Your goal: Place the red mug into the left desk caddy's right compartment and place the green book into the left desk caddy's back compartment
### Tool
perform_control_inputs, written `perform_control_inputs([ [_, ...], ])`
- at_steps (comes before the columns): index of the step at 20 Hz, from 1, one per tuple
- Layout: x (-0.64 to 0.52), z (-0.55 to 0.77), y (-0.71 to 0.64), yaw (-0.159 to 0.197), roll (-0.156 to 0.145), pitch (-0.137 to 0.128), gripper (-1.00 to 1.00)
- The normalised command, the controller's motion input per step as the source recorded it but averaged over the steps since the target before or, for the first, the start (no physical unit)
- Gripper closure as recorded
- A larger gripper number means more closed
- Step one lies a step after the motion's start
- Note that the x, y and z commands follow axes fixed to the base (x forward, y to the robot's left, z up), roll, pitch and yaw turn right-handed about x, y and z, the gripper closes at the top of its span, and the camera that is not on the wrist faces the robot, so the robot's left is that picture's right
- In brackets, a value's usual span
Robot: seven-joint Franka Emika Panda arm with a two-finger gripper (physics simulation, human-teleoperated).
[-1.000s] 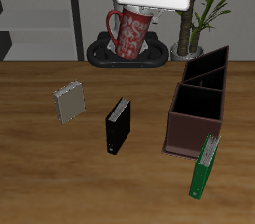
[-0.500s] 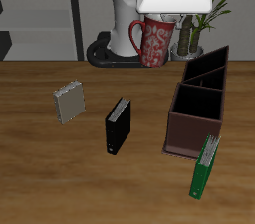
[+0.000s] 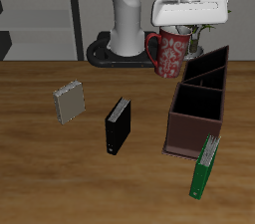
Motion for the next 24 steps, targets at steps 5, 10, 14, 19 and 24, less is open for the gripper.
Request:
perform_control_inputs([
  [5, 0.06, -0.14, 0.37, 0.087, 0.035, 0.002, 1.0],
  [10, 0.19, -0.06, 0.11, 0.071, 0.002, -0.014, 1.0],
  [14, 0.25, -0.13, 0.15, 0.068, 0.009, 0.003, 1.0],
  [19, 0.06, -0.15, 0.16, 0.045, 0.017, 0.016, 1.0],
  [24, 0.08, -0.15, 0.2, 0.03, 0.021, 0.014, 1.0],
])
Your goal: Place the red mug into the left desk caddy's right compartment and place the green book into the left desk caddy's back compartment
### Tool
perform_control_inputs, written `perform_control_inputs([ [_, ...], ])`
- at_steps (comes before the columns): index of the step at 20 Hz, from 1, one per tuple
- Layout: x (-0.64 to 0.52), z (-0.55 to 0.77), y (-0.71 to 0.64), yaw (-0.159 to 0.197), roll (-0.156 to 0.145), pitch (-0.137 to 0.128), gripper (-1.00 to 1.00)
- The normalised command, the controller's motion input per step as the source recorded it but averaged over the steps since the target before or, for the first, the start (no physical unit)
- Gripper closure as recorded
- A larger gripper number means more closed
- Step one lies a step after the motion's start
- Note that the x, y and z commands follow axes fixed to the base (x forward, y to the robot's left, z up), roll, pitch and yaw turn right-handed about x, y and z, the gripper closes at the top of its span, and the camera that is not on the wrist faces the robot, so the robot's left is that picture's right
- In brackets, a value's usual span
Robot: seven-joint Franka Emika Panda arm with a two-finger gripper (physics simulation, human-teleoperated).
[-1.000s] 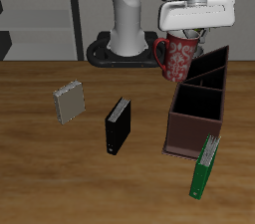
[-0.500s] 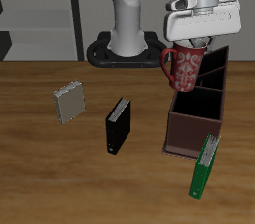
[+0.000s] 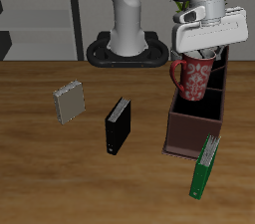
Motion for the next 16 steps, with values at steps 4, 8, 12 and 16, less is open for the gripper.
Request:
perform_control_inputs([
  [4, 0.03, -0.06, 0.08, 0.025, 0.022, -0.001, 1.0],
  [8, 0.06, -0.04, 0.11, 0.008, 0.012, -0.006, 1.0],
  [12, 0.11, -0.1, 0.07, 0.013, 0.002, 0.011, 1.0],
  [16, 0.07, -0.13, -0.04, 0.0, 0.006, 0.009, 1.0],
])
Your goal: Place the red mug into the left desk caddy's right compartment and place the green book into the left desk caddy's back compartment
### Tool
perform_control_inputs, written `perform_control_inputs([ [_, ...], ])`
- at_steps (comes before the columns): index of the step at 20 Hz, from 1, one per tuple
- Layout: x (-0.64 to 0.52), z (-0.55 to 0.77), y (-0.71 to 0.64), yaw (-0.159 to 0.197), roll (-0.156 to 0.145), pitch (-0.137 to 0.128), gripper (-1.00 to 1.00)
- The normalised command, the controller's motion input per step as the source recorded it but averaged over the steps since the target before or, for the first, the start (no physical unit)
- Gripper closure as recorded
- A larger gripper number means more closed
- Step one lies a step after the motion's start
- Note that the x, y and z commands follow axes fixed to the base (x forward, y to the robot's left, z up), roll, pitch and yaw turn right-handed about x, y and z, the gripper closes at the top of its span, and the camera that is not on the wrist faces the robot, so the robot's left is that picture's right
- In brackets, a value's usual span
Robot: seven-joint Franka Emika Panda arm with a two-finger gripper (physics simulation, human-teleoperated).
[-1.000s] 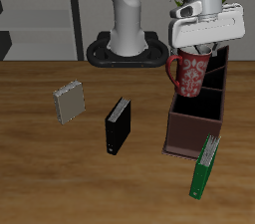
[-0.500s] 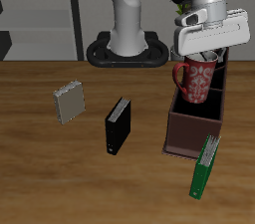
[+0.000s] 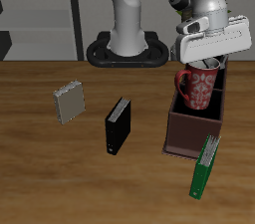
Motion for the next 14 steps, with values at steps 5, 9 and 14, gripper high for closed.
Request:
perform_control_inputs([
  [5, 0.08, -0.12, -0.03, -0.019, 0.005, 0.022, 1.0],
  [9, 0.12, -0.23, 0.01, -0.004, 0.016, 0.038, 1.0],
  [14, 0.03, -0.15, 0.0, 0.002, 0.015, 0.022, 1.0],
])
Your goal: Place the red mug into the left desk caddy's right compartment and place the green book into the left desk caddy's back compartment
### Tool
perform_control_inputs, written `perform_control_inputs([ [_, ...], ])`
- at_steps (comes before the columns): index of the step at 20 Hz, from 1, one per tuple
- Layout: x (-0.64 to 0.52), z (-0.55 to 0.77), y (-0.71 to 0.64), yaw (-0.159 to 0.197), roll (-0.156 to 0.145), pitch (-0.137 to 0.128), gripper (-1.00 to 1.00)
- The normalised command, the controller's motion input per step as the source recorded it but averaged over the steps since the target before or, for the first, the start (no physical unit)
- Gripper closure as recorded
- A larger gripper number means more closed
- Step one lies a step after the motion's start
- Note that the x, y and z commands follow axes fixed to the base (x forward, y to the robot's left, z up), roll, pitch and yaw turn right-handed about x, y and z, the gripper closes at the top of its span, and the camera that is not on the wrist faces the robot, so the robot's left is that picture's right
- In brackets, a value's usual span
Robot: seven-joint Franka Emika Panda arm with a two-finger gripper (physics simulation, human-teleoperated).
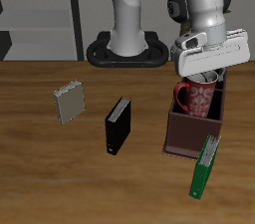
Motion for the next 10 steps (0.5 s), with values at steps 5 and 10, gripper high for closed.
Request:
perform_control_inputs([
  [5, -0.03, -0.15, 0.06, 0.001, 0.035, 0.058, -1.0],
  [10, -0.05, 0.01, -0.11, -0.013, 0.011, 0.019, -1.0],
])
